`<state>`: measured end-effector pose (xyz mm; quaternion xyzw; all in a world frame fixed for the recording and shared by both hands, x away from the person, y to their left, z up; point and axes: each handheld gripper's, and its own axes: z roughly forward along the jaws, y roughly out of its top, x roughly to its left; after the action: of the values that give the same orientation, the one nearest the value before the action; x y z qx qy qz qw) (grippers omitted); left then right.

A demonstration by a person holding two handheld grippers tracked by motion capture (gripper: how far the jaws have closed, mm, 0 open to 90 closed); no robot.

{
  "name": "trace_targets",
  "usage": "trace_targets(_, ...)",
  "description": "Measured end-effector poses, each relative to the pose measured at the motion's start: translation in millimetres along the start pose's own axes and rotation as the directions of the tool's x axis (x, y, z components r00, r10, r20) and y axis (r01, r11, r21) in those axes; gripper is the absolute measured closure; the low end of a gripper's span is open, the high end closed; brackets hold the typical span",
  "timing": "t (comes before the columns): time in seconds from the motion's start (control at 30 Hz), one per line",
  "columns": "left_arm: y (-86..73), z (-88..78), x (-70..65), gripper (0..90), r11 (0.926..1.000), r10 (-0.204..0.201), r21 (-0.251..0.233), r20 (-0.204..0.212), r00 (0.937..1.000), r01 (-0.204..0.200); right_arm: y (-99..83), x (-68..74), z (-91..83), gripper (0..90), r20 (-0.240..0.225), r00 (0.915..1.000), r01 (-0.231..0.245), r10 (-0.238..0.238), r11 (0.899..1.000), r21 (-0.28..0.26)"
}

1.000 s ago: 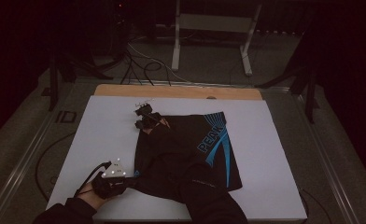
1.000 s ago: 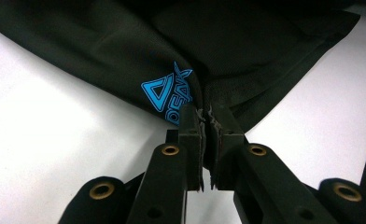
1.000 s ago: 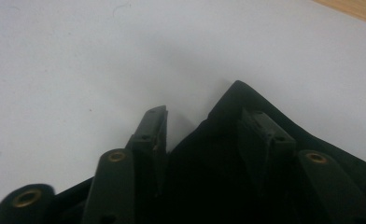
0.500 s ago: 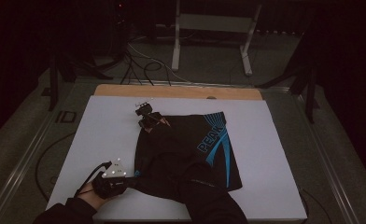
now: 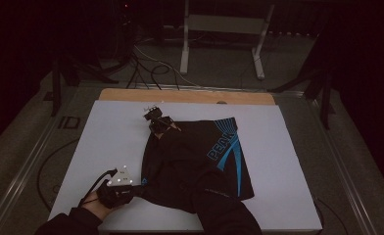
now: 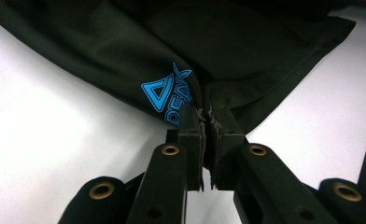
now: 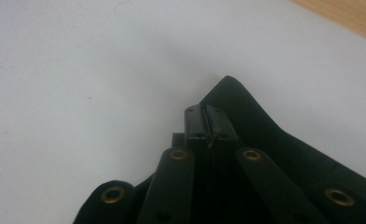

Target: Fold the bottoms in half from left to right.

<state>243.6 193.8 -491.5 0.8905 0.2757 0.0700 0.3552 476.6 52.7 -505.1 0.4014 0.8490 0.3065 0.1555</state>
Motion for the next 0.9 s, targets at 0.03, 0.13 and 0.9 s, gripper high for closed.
trace_targets(0.03, 0.8, -0.8, -0.8, 85.4, 1.0000, 0.000, -0.004, 0.002, 1.0000, 0.000, 0.1, -0.6, -1.8, 89.3, -0.004, 1.0000, -0.006, 0.006, 1.000, -0.004)
trace_targets(0.13, 2.4, -3.3, -1.2, 85.4, 0.9999, 0.003, -0.011, 0.004, 1.0000, -0.003, 0.5, -4.0, -7.8, 89.3, -0.018, 0.9998, 0.000, -0.001, 1.000, -0.024)
trace_targets(0.9, 22.3, -12.9, -14.3, 85.5, 0.9977, 0.050, -0.047, 0.015, 0.9986, -0.049, 5.4, -18.9, -38.6, 89.7, -0.033, 0.9993, 0.013, -0.015, 0.997, -0.077)
